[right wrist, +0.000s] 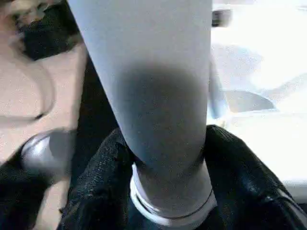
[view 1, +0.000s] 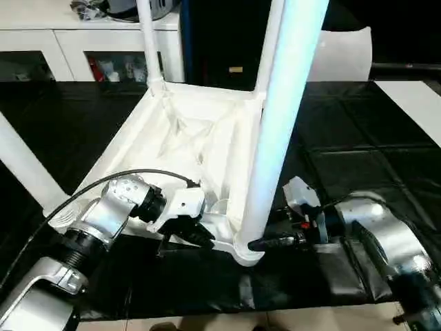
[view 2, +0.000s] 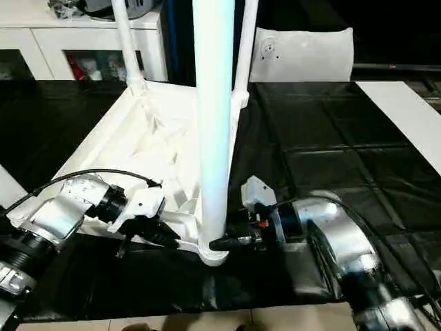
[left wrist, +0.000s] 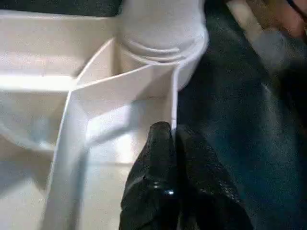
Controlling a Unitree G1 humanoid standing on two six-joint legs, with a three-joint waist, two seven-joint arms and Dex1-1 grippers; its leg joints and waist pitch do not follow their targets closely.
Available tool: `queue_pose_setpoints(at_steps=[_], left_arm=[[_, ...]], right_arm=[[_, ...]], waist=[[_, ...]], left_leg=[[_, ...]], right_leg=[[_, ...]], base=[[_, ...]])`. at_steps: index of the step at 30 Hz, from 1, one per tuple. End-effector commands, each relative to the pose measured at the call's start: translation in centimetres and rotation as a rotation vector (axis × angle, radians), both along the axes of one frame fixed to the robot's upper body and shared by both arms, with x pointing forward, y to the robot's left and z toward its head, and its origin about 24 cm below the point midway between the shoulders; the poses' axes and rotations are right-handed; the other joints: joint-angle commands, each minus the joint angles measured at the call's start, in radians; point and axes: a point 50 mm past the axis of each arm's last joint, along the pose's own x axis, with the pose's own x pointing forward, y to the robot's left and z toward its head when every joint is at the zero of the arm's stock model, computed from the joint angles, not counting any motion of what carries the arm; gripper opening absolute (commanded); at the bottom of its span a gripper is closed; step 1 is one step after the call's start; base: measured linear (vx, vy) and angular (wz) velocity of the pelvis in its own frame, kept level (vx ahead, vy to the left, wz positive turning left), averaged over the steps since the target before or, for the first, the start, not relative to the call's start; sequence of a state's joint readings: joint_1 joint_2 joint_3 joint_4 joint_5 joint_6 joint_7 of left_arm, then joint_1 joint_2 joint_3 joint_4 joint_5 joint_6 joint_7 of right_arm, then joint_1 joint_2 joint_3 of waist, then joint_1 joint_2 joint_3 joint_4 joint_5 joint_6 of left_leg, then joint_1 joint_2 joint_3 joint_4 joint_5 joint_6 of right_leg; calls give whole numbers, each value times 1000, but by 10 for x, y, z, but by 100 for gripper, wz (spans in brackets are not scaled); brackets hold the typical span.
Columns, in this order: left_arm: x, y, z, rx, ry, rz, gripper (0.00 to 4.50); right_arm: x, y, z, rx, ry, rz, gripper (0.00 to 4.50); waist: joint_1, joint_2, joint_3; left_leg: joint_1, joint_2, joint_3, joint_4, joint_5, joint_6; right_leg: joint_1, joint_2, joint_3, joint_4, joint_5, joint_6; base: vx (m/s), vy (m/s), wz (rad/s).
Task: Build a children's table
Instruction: Rotate leg to tighten
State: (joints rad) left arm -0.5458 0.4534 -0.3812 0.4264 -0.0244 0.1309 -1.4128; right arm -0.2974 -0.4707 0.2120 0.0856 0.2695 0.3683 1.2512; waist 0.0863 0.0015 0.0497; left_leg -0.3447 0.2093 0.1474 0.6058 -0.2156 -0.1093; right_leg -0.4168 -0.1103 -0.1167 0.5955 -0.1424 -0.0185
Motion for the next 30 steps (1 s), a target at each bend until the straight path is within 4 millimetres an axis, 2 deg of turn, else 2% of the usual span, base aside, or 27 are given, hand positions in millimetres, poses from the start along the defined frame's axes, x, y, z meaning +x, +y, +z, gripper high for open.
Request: queue_pose_setpoints(at_steps=[1, 2, 4, 5, 6, 7, 8, 9, 11, 12, 13, 14, 15, 16, 17, 19, 20, 21, 22, 23, 24, 25, 26, 27, 28, 30], left_arm=[[9, -19, 7, -108, -29, 157, 0], [10, -21, 7, -109, -36, 194, 0], [12, -27, 6, -108, -47, 251, 0], [14, -32, 5, -112, -39, 309, 0], [16, -34, 5, -114, -38, 335, 0], [19, -39, 5, -121, -40, 398, 0], [22, -43, 6, -121, -48, 438, 0], [24, -47, 7, -123, -60, 483, 0], [28, -55, 9, -131, -70, 558, 0], [29, -58, 10, -134, -79, 588, 0], [31, -64, 12, -139, -92, 638, 0], [32, -67, 13, -142, -95, 656, 0], [32, -68, 14, -146, -97, 660, 0], [32, -70, 14, -148, -100, 660, 0], [32, -70, 15, -148, -102, 658, 0], [29, -72, 15, -148, -110, 623, 0], [27, -71, 15, -146, -110, 606, 0], [26, -69, 14, -137, -109, 592, 0], [24, -65, 13, -129, -114, 574, 0], [24, -62, 12, -123, -117, 566, 0], [24, -58, 11, -114, -119, 565, 0], [23, -55, 11, -108, -121, 560, 0], [23, -54, 11, -109, -123, 555, 0], [23, -51, 11, -111, -120, 534, 0], [22, -50, 12, -111, -119, 526, 0], [22, -47, 12, -105, -113, 501, 0]], right_arm=[[3, 23, 0, 22, -14, -111, 191], [6, 28, -2, 17, -13, -182, 191], [12, 35, -3, 20, -14, -278, 191], [17, 42, -4, 9, -5, -347, 191], [19, 45, -5, 2, -5, -375, 191], [25, 51, -6, -15, -12, -442, 191], [30, 54, -7, -22, 2, -507, 190], [35, 59, -7, -27, 11, -573, 190], [43, 66, -8, -42, 24, -688, 190], [46, 70, -8, -47, 29, -733, 190], [50, 76, -7, -43, 38, -801, 190], [51, 79, -6, -32, 45, -814, 190], [50, 81, -6, -30, 36, -808, 225], [50, 81, -5, -31, 27, -809, 259], [50, 81, -5, -29, 22, -812, 259], [50, 80, -3, -5, 13, -820, 265], [50, 78, -2, 7, 7, -822, 265], [49, 74, -1, 23, -5, -818, 297], [48, 68, 0, 36, -20, -810, 304], [47, 64, 1, 42, -30, -808, 304], [46, 59, 2, 56, -43, -793, 304], [44, 52, 3, 69, -54, -777, 333], [43, 50, 4, 72, -58, -771, 333], [41, 39, 6, 81, -79, -736, 345], [40, 35, 7, 83, -87, -722, 350], [38, 23, 10, 86, -112, -670, 361]], waist=[[-13, 3, -63], [-16, 2, -61], [-44, -3, -58], [-49, -2, -58], [-64, -4, -56], [-76, 5, -57], [-84, 3, -58], [-97, 9, -57], [-115, 25, -54], [-133, 27, -55], [-140, 34, -56], [-150, 35, -56], [-152, 34, -57], [-153, 29, -58], [-154, 27, -60], [-151, 25, -67], [-150, 25, -68], [-148, 22, -70], [-143, 22, -76], [-142, 18, -78], [-137, 20, -82], [-129, 22, -84], [-126, 21, -84], [-117, 21, -85], [-108, 19, -84], [-92, 23, -78]], left_leg=[[-10, 8, 18, -78, -174, 24], [-8, 6, 17, -79, -193, 14], [-12, -7, 10, -75, -253, -3], [-10, -11, 10, -71, -262, -1], [-9, -15, 10, -65, -275, 6], [-6, -17, 8, -62, -286, 7], [-6, -17, 6, -61, -293, 11], [-7, -15, 0, -62, -308, 16], [4, -6, -7, -64, -360, 23], [-9, 5, -21, -75, -397, 22], [-5, 23, -31, -88, -449, 28], [-7, 27, -33, -93, -460, 32], [-4, 21, -30, -91, -455, 30], [0, 6, -22, -84, -417, 31], [-3, 2, -20, -82, -390, 33], [-19, 3, -19, -82, -282, 49], [-21, 3, -18, -81, -255, 53], [-24, 2, -14, -78, -208, 61], [-23, 1, -11, -74, -157, 73], [-26, 0, -11, -72, -136, 83], [-33, -2, -9, -67, -84, 102], [-35, -1, -9, -62, -40, 120], [-36, -2, -8, -60, -20, 130], [-36, -4, -7, -56, 8, 144], [-32, -4, -3, -54, 5, 157], [-30, -1, -1, -58, -22, 150]], right_leg=[[70, -27, 44, -75, -383, -149], [68, -26, 42, -80, -429, -132], [69, -27, 22, -106, -597, -41], [67, -27, 17, -113, -623, -26], [62, -24, 8, -125, -659, -2], [59, -23, -3, -133, -678, 9], [60, -23, -10, -141, -680, 15], [65, -22, -21, -147, -668, 18], [66, -24, -42, -161, -645, 14], [85, -26, -52, -154, -599, 10], [95, -30, -50, -145, -533, -4], [98, -32, -45, -137, -496, -17], [94, -36, -37, -136, -469, -37], [87, -41, -33, -142, -482, -55], [87, -42, -30, -140, -479, -65], [91, -46, -13, -122, -397, -109], [91, -45, -9, -116, -365, -122], [91, -42, -3, -107, -312, -143], [89, -40, 5, -94, -264, -164], [92, -38, 7, -91, -248, -169], [94, -38, 14, -78, -191, -190], [95, -37, 17, -68, -135, -206], [95, -37, 18, -66, -114, -212], [94, -34, 19, -62, -84, -218], [89, -34, 22, -60, -86, -226], [89, -34, 20, -66, -149, -217]], base=[[0, 0, 0], [0, 0, 0], [0, 0, 0], [0, 0, 0], [0, 0, 0], [0, 0, 0], [0, 0, 0], [0, 0, 0], [0, 0, 0], [0, 0, 0], [0, 0, 0], [0, 0, 0], [0, 0, 0], [0, 0, 0], [0, 0, 0], [0, 0, 0], [52, -19, 6], [52, -19, 6], [58, -39, 8], [60, -50, 5], [60, -50, 5], [52, -36, -1], [0, 0, 0], [0, 0, 0], [0, 0, 0], [0, 0, 0]])
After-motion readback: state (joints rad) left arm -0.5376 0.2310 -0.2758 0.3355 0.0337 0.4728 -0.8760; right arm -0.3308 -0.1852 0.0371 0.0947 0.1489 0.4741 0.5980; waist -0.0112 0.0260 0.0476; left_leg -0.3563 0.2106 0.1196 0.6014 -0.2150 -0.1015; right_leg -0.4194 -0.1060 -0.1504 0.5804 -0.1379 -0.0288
